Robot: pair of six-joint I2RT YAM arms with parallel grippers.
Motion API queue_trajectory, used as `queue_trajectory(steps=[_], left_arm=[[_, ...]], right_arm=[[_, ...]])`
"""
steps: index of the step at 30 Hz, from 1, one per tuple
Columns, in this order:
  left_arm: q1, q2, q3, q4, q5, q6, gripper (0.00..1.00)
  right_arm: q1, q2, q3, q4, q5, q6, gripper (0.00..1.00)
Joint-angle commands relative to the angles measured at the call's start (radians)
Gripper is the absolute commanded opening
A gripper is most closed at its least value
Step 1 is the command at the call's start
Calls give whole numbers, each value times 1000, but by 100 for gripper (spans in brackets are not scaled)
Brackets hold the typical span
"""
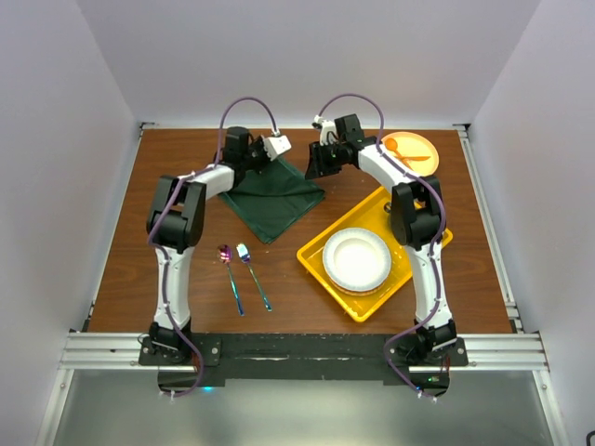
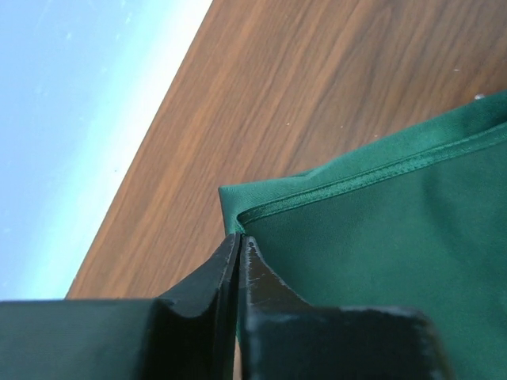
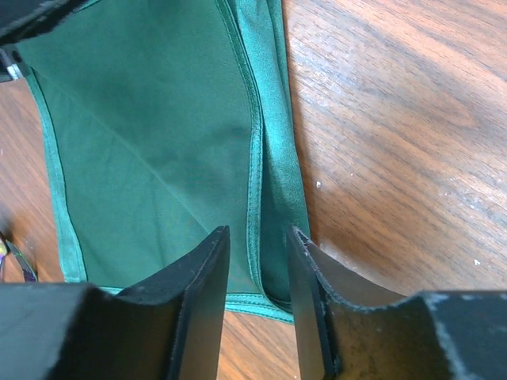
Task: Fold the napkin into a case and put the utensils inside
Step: Fold the top corner of the square-folded napkin at the center of the board.
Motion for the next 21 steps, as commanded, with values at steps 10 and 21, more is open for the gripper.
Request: queue_trajectory(steps=[10,21], left_arm=[[135,-302,158,-34,-83,-496,100],[283,-447,-45,-307,350,-693,85]], right_arm=[[-6,-219,97,311,-153,14,98],[8,-55,229,139,-242,86,92]])
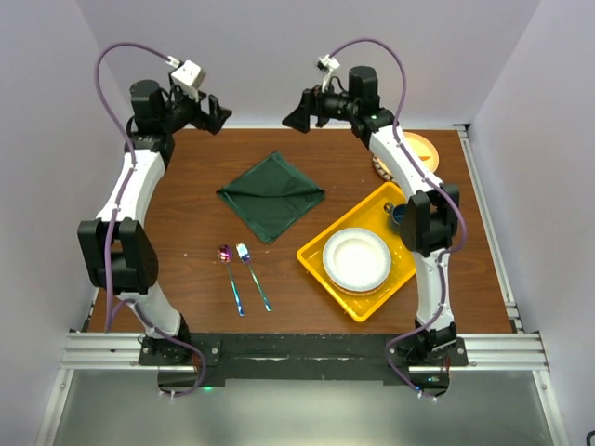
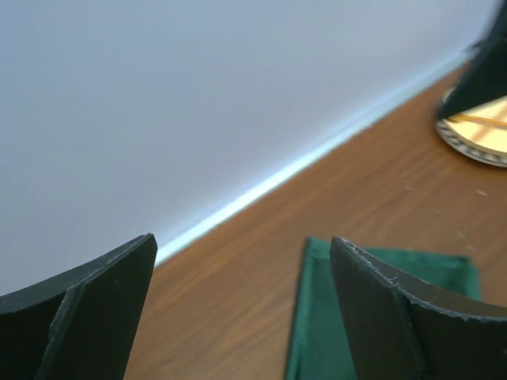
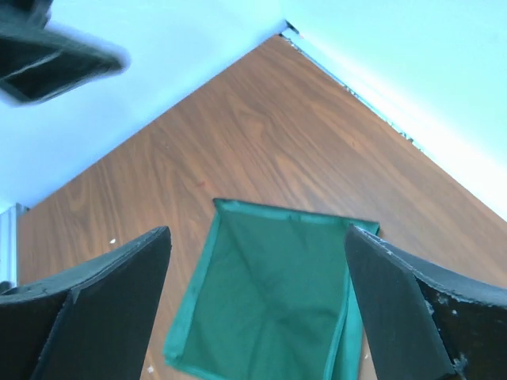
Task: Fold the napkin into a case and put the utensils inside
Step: Fold the top corner of the square-folded napkin at the center of the board.
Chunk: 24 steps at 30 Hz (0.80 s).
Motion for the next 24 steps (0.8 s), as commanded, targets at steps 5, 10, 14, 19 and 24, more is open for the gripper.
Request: queue_trajectory(steps=[5,10,14,19,24], left_arm=[[11,84,-167,-112,230,-221,45],[12,153,-221,-60,227,-339,17],[12,202,-227,-19,256,-381,16],[12,253,-227,-43,285,-388,12],[12,245,-310,4,319,-427,12]], right_arm=[[9,97,-43,-140,42,-29,67],[17,98,-147,-113,8,-3,49],[26,113,-177,-128,-9,-8,44],[27,133,-193,-114,-30,21,35],[40,121,-264,-65,-75,75,34]])
